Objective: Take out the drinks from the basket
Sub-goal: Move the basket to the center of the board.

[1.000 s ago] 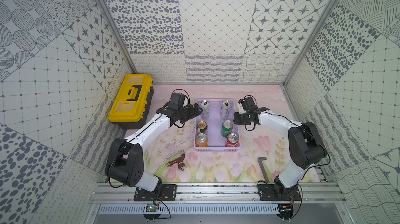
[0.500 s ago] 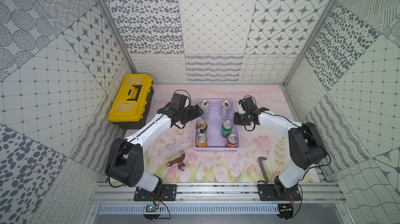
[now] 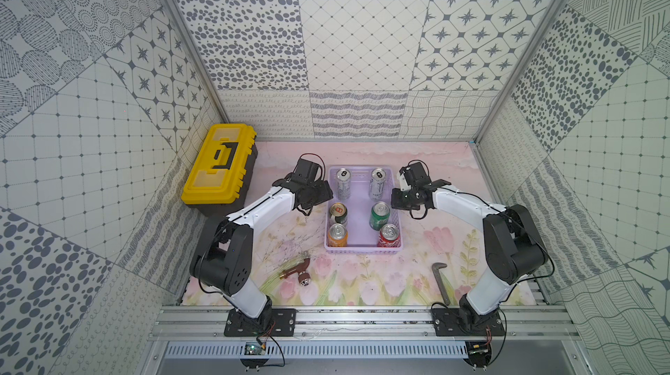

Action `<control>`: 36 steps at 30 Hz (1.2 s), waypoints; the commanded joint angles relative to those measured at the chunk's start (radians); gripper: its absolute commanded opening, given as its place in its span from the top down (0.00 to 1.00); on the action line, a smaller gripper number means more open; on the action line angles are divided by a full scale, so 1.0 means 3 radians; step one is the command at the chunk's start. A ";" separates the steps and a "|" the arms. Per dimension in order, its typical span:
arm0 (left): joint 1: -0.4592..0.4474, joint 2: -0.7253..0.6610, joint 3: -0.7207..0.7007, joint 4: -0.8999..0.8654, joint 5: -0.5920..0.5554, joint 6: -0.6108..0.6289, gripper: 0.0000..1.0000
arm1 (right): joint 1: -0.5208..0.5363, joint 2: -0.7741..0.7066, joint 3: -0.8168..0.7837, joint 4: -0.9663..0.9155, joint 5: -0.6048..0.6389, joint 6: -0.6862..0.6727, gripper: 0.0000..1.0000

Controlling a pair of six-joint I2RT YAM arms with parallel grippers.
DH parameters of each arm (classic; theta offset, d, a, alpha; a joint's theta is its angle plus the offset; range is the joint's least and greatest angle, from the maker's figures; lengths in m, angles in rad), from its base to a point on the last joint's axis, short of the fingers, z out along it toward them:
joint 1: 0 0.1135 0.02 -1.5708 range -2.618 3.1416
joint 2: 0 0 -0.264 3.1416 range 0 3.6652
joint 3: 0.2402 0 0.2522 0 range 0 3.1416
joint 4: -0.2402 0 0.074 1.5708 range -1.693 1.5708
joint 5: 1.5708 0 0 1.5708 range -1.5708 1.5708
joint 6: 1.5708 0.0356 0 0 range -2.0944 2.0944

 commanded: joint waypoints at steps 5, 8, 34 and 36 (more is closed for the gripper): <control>-0.0040 0.0435 0.0345 0.0069 -0.0348 0.0119 0.45 | 0.0020 0.0001 0.0089 -0.0075 -0.0130 -0.0097 1.00; -0.0082 0.0462 0.0335 0.0076 -0.0378 0.0124 0.50 | 0.0016 0.0002 0.0094 -0.0075 -0.0129 -0.0097 1.00; -0.0404 0.0117 -0.0078 -0.0136 -0.0567 -0.0080 1.00 | 0.0028 -0.0341 -0.0348 -0.0054 -0.0155 0.0006 1.00; -0.0401 0.0122 -0.0079 -0.0142 -0.0610 -0.0072 1.00 | 0.0033 -0.0330 -0.0342 -0.0031 -0.0168 0.0023 1.00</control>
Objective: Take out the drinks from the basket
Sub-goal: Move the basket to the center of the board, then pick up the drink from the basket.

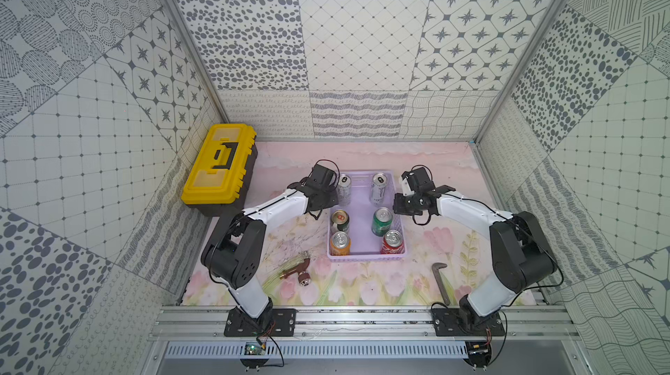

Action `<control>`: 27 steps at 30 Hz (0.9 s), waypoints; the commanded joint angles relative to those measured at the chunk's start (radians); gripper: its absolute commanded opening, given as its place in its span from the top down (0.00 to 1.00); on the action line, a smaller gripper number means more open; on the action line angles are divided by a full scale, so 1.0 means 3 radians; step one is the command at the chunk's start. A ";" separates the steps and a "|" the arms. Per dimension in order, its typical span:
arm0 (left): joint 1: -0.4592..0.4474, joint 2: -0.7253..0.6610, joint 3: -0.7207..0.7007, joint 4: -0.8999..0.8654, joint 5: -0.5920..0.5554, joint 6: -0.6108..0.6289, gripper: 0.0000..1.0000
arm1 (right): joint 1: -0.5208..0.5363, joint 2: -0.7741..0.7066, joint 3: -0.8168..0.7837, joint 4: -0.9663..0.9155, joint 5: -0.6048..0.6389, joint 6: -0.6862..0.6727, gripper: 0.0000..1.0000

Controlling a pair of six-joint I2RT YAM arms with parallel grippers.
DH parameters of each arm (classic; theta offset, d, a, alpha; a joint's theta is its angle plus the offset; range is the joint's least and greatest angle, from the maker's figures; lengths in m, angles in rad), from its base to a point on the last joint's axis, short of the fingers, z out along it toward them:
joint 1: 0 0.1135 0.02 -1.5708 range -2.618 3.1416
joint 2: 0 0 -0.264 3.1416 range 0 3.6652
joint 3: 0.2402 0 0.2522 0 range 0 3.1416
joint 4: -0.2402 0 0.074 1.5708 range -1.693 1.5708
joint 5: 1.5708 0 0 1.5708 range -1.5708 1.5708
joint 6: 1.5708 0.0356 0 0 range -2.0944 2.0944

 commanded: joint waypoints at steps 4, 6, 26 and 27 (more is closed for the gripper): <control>-0.0026 0.0019 0.0097 -0.0349 -0.0186 -0.0159 0.90 | 0.0038 -0.0112 -0.0006 -0.0077 -0.0022 0.0059 1.00; -0.0026 0.0023 0.0181 -0.0355 -0.0221 -0.0139 0.76 | 0.0033 -0.0137 0.0044 -0.0078 0.0075 0.0072 0.96; 0.0022 -0.0867 0.0568 -0.0560 -0.0472 0.0050 0.00 | 0.0170 -0.0458 0.0795 -0.0187 0.0394 -0.0159 0.22; 0.0025 -0.0873 0.0575 -0.0560 -0.0484 0.0043 0.00 | 0.0239 -0.0360 0.0916 -0.0223 0.0440 -0.0215 0.17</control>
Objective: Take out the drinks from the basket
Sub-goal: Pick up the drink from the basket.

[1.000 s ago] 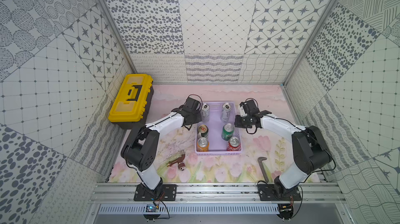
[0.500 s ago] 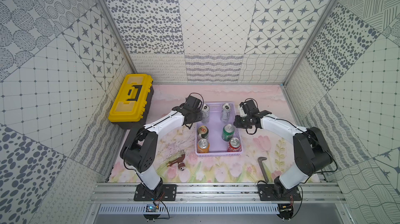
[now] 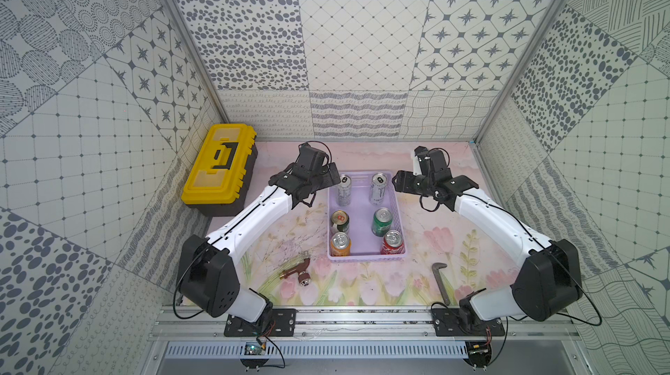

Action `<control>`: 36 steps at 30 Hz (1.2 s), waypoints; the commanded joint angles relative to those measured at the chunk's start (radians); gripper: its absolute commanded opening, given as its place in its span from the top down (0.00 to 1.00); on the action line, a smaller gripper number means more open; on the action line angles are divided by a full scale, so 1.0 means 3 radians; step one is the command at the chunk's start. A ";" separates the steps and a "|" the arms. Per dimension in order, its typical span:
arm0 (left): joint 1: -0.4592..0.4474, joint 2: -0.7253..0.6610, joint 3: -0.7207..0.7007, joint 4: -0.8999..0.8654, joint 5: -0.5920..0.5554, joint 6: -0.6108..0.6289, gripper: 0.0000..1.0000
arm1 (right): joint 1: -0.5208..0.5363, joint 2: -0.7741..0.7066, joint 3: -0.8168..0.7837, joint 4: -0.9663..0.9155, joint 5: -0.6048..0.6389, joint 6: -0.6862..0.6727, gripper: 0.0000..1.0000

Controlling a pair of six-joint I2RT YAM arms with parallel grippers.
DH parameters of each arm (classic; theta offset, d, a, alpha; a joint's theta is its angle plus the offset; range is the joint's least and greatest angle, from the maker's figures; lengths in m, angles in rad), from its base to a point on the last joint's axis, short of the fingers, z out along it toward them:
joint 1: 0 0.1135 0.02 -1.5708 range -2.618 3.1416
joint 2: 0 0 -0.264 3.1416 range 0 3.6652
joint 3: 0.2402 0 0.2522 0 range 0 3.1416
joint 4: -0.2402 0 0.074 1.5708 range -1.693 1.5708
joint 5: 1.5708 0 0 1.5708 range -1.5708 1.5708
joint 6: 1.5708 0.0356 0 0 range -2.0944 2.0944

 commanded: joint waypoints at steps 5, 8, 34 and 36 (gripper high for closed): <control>0.0015 -0.0075 0.0089 -0.0230 -0.0156 0.0089 0.00 | 0.0253 0.0612 0.0610 -0.0073 0.0138 -0.0289 0.15; 0.0015 -0.0110 -0.0041 -0.0148 -0.0121 0.0091 0.00 | 0.0286 0.0791 0.0757 -0.0112 0.0213 -0.0337 0.15; 0.0018 -0.0049 -0.0206 -0.0061 -0.0064 0.0079 0.00 | 0.0478 0.1159 0.1025 -0.0268 0.0529 -0.0516 0.51; 0.0018 -0.0054 -0.0212 -0.0060 -0.0059 0.0075 0.00 | 0.0481 0.1084 0.1036 -0.0272 0.0519 -0.0531 0.54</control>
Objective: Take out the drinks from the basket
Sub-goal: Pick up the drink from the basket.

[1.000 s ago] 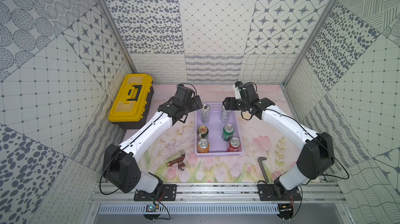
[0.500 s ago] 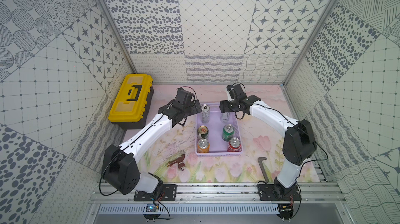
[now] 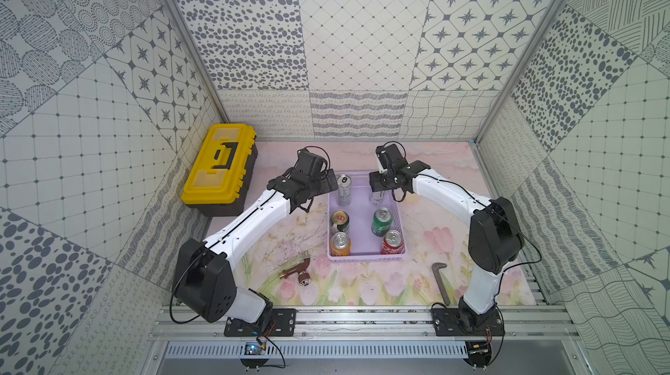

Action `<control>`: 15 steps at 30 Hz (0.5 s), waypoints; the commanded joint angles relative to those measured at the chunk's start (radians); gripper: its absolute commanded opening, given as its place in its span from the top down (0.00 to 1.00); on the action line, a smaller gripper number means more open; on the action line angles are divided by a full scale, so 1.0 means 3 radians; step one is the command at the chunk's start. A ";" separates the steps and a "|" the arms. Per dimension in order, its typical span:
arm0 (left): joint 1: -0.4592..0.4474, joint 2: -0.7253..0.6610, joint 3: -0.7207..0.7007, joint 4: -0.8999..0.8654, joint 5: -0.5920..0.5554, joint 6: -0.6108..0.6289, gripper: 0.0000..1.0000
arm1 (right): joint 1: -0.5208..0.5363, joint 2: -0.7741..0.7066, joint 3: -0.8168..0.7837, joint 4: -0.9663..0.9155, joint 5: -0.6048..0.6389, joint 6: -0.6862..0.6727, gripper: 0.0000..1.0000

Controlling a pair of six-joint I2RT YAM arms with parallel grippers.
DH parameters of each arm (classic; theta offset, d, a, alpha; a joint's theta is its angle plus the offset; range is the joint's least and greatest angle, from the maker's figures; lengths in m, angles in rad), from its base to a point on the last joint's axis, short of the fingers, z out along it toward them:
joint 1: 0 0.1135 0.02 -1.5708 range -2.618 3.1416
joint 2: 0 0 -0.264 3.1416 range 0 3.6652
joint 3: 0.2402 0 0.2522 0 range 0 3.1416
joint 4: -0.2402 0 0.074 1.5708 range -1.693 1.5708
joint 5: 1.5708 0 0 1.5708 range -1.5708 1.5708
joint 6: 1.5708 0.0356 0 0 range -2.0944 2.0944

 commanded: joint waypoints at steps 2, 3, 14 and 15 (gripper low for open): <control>0.0016 0.0001 -0.0017 0.0019 -0.0041 0.0020 0.00 | 0.0034 -0.0225 0.0159 0.0031 0.0001 -0.0051 0.56; 0.0016 0.0001 -0.0017 0.0017 -0.0044 0.0020 0.00 | 0.0035 -0.0278 0.0170 0.0025 -0.0010 -0.0060 0.57; 0.0016 0.0007 -0.0028 0.0022 -0.0031 -0.0003 0.00 | 0.0039 -0.0745 0.0276 -0.0083 0.0007 -0.0108 0.59; 0.0016 0.0000 -0.0029 0.0017 -0.0026 -0.0003 0.00 | 0.0027 -0.0777 0.0286 -0.0083 0.0029 -0.0108 0.59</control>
